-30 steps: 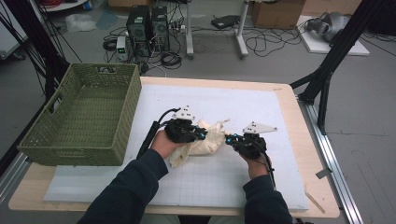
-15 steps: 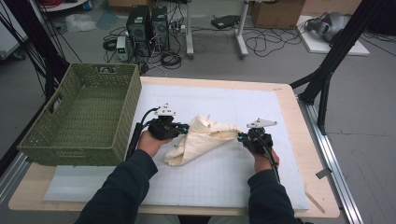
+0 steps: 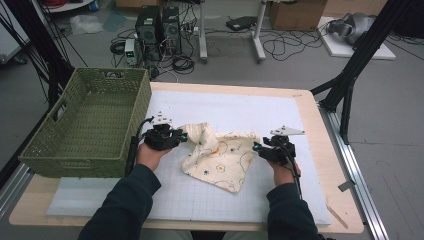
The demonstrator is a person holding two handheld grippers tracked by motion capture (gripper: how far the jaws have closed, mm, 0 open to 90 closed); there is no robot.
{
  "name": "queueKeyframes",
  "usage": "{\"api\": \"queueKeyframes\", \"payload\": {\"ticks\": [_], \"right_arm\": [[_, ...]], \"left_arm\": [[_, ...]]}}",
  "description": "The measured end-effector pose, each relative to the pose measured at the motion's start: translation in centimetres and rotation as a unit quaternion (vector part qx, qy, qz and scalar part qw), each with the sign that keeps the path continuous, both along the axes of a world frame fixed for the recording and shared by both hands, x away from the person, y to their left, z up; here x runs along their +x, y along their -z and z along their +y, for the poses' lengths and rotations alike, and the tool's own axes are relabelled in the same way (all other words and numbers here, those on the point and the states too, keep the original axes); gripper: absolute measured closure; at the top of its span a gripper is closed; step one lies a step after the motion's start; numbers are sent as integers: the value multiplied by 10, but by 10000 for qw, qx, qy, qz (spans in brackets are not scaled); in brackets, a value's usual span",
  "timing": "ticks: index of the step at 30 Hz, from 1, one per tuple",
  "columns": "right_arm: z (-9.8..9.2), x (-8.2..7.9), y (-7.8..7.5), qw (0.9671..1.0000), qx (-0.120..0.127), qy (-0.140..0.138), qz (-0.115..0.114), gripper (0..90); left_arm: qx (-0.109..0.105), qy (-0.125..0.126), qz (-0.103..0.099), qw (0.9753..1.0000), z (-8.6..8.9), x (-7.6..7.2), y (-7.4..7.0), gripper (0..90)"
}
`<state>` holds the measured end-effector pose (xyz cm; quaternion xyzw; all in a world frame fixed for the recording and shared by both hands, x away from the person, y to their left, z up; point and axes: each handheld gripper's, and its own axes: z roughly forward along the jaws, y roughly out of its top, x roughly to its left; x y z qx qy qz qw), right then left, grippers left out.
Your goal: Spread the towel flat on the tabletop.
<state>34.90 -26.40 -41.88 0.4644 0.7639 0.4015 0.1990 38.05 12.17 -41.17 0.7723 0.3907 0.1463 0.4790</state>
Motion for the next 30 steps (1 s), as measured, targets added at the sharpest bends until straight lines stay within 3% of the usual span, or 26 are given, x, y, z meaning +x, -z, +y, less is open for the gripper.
{"api": "queueKeyframes", "payload": {"ticks": [2, 7, 9, 10, 12, 14, 16, 18, 21, 24, 27, 30], "right_arm": [[10, -5, 2, 9995, 15, -318, 25, 460], [36, -15, 18, 9957, -325, -834, 229, 419], [43, -16, 25, 9933, -433, -1003, 382, 511], [46, -17, 27, 9925, -572, -1021, 341, 541], [47, -19, 25, 9910, -633, -1137, 303, 751], [47, -20, 24, 9889, -774, -1247, 244, 879], [44, -21, 23, 9882, -930, -1200, 188, 883], [39, -22, 22, 9888, -1124, -980, 110, 883], [25, -23, 21, 9906, -1221, -619, 68, 882], [14, -25, 20, 9896, -1410, -301, 13, 859], [6, -28, 18, 9920, -1246, -176, 45, 736], [0, -31, 13, 9946, -1015, -183, -101, 679]], "left_arm": [[-109, 64, -69, 9999, 0, -2, -2, 608], [-155, 182, -55, 9997, -5, -4, -2, 524], [-148, 228, -30, 9996, -6, -5, 0, 522], [-138, 249, -37, 9996, -6, -5, 0, 522], [-145, 245, -31, 9996, -6, -6, 0, 522], [-143, 258, -13, 9996, -6, -6, 0, 522], [-141, 278, 20, 9995, -6, -6, 0, 521], [-116, 339, 49, 9993, -7, -7, 0, 518], [-121, 394, 87, 9991, -8, -10, 1, 510], [-65, 460, 135, 9988, -10, -15, 5, 514], [61, 597, 258, 9979, -12, -24, 13, 515], [216, 700, 300, 9969, -16, -30, 20, 518]]}}
